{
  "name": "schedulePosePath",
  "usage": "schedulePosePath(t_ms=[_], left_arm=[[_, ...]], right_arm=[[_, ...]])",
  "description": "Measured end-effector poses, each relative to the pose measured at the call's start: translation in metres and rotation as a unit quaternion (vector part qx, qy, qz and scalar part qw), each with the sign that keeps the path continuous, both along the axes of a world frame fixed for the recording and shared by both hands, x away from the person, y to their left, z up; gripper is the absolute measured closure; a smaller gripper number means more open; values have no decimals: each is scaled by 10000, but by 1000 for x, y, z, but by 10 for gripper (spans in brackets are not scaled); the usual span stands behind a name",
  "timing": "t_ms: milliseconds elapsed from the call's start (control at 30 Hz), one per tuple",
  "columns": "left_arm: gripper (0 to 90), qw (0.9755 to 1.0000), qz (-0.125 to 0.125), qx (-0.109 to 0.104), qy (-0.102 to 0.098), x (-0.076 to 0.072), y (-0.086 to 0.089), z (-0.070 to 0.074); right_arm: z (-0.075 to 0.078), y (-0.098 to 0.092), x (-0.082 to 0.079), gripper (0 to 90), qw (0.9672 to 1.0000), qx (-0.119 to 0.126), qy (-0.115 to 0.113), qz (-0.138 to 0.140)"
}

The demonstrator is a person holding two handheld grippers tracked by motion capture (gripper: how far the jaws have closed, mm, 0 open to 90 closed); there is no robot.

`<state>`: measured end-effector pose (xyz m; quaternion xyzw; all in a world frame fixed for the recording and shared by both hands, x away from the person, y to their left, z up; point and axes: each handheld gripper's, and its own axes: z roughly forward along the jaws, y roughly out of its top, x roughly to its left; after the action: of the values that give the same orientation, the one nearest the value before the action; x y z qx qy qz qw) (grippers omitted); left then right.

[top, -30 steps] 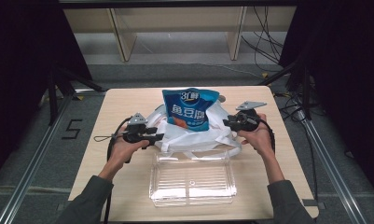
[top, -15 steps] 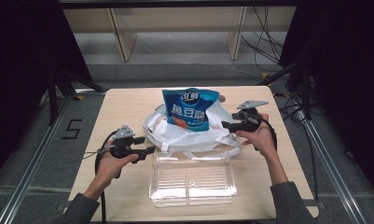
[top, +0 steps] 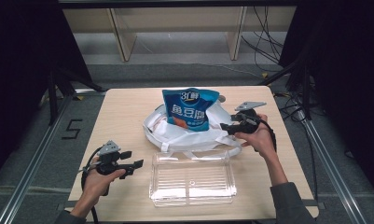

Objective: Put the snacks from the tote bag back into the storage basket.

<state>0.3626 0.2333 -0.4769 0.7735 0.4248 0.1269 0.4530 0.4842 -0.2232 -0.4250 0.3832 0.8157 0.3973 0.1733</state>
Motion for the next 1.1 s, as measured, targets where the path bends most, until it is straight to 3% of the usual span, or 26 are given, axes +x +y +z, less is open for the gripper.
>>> schedulePosePath(t_ms=[67,167,200,233,267,300,367,400,433,467,500,533,567,600,667,700,800,900,967,1000,1033,1100], left_arm=[[315,10000,71,47,-2,-5,0,-2],[312,9997,-23,224,17,-9,3,-3],[310,9999,71,110,-16,-12,1,-5],[309,9997,10,239,11,-13,3,-5],[307,9998,63,179,24,-16,1,-8],[303,9994,-21,335,38,-16,3,-9],[298,9997,76,239,31,-18,1,-10],[294,9989,-46,462,14,-19,3,-9],[292,9995,84,292,9,-20,0,-11],[287,9988,-56,485,34,-21,2,-10],[284,9988,-56,485,34,-21,2,-10],[284,9995,65,319,-31,-23,-1,-13],[284,9986,-87,514,42,-24,2,-13],[281,9993,36,361,28,-26,0,-14],[279,9986,-106,519,24,-27,3,-14],[279,9989,-33,465,30,-28,2,-14],[279,9991,3,416,6,-30,2,-17],[279,9991,-13,408,67,-31,1,-19],[280,9992,-16,391,42,-31,1,-19],[280,9992,-4,393,24,-31,1,-19],[280,9991,0,412,55,-31,2,-18],[279,9992,12,391,24,-31,2,-19]], right_arm=[[3,2,-1,357,10000,30,-72,6],[8,2,-2,352,9999,17,-103,55],[10,3,-3,351,9999,54,-136,63],[13,4,-4,350,9998,93,-163,62],[17,6,-4,333,9997,104,-198,93],[19,6,-4,332,9997,77,-215,109],[23,6,-4,327,9996,58,-231,118],[27,6,-4,323,9996,45,-247,136],[30,6,-4,315,9992,131,-348,134],[37,5,-4,307,9992,90,-345,198],[37,5,-4,307,9992,90,-345,198],[41,5,-4,297,9993,36,-311,209],[44,5,-4,284,9992,19,-333,222],[49,5,-3,280,9991,-41,-337,236],[58,8,-4,273,9992,-43,-312,259],[65,9,0,273,9982,-82,-426,417],[73,13,1,264,9982,-78,-380,452],[84,20,5,261,9967,-86,-556,577],[87,22,6,259,9963,-126,-555,642],[91,26,4,256,9968,-135,-449,650],[93,28,5,255,9957,-194,-567,703],[100,32,7,253,9955,-239,-580,714]])
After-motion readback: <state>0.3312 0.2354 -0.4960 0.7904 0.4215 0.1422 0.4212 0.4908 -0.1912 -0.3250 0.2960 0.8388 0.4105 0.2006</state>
